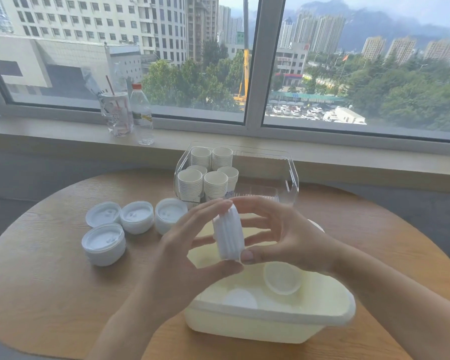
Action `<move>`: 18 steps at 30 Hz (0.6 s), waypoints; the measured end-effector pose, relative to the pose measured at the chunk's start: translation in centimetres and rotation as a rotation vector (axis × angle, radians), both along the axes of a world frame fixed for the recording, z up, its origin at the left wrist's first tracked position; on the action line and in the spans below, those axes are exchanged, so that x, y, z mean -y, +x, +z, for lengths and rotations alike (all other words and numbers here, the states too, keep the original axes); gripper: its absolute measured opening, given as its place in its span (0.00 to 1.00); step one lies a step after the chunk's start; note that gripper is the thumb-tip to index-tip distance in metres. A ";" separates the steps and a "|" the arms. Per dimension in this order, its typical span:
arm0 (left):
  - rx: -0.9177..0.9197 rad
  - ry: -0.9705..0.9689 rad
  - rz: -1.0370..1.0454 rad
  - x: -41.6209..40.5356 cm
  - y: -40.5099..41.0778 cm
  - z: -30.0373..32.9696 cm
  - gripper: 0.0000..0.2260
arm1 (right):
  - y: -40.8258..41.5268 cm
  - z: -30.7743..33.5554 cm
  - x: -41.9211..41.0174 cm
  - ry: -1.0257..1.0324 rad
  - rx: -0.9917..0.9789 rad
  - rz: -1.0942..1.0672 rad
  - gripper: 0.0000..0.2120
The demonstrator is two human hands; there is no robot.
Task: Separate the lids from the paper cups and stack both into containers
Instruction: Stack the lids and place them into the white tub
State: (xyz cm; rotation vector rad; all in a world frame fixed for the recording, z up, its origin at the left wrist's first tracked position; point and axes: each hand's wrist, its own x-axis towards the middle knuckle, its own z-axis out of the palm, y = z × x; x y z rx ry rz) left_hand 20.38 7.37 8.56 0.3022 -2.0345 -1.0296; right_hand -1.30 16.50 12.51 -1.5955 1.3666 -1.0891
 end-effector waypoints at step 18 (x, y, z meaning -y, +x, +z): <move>0.191 -0.104 0.083 0.8 -0.3 -0.5 0.31 | -4.1 -1.4 -0.3 0.262 -0.832 -0.072 0.41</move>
